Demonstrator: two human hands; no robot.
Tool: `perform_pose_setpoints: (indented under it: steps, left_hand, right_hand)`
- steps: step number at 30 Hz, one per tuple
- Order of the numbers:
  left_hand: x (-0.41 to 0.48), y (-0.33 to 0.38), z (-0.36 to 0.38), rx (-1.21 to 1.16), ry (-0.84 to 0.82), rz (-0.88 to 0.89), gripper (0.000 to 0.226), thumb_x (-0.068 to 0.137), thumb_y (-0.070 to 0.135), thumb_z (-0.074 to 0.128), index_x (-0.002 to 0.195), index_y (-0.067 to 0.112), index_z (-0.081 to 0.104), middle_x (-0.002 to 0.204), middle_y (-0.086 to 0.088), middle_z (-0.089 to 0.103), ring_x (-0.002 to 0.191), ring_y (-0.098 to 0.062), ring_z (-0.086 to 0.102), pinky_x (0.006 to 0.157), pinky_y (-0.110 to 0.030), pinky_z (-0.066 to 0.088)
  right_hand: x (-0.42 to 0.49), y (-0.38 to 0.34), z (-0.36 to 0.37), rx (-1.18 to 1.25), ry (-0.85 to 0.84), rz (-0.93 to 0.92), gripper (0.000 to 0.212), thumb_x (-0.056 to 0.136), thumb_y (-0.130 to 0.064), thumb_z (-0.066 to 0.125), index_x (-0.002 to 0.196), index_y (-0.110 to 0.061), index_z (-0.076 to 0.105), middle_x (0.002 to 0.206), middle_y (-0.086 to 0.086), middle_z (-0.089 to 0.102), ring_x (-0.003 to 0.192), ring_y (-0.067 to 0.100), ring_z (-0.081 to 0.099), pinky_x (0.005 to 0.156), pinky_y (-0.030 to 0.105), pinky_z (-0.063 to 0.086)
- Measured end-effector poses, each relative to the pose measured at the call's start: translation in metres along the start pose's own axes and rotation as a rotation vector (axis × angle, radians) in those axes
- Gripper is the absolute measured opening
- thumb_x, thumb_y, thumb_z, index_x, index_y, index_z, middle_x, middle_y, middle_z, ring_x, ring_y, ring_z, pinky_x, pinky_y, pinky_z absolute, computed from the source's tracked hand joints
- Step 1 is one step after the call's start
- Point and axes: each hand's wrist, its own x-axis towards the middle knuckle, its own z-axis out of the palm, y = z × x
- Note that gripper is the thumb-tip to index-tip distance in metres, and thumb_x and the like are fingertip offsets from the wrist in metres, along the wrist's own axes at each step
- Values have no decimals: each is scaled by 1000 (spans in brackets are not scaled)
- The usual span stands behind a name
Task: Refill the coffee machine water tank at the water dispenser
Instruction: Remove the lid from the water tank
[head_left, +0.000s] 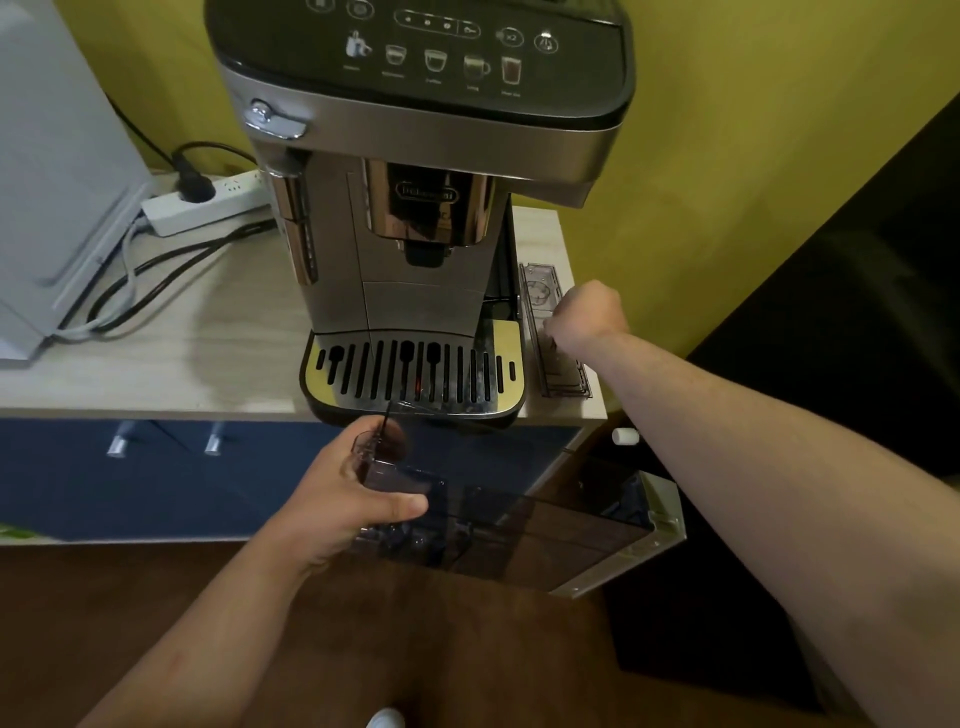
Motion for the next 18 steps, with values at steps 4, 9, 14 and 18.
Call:
perform_pose_setpoints:
  steps: [4, 9, 14, 18]
  left_hand:
    - [-1, 4, 0, -7, -16, 4, 63, 49, 21, 90, 105, 29, 62, 106, 3, 67, 104, -11, 63, 89, -32, 49]
    - [-2, 6, -1, 5, -22, 16, 57, 58, 12, 91, 105, 29, 63, 105, 5, 66, 103, -8, 61, 89, -30, 46]
    - [-6, 9, -6, -48, -32, 9, 68, 37, 35, 89, 101, 33, 66, 104, 8, 69, 101, -8, 64, 94, -35, 47]
    - [-14, 25, -10, -94, -47, 2, 79, 27, 46, 95, 100, 33, 67, 110, -1, 67, 111, -21, 61, 93, -42, 49]
  right_hand:
    - [-3, 3, -8, 66, 30, -13, 13, 83, -5, 59, 87, -6, 72, 83, 7, 68, 72, 21, 62, 57, 24, 52]
    - [-21, 9, -27, 220, 35, -99, 20, 86, -12, 54, 93, -10, 73, 88, 3, 68, 79, 19, 63, 61, 22, 48]
    - [-88, 54, -60, 505, 87, -45, 16, 89, -17, 61, 101, -16, 72, 88, -9, 66, 88, 11, 61, 80, 27, 49]
    - [-164, 99, -74, 741, 150, 144, 16, 92, -23, 58, 102, -26, 71, 102, -5, 70, 99, 12, 64, 90, 38, 53]
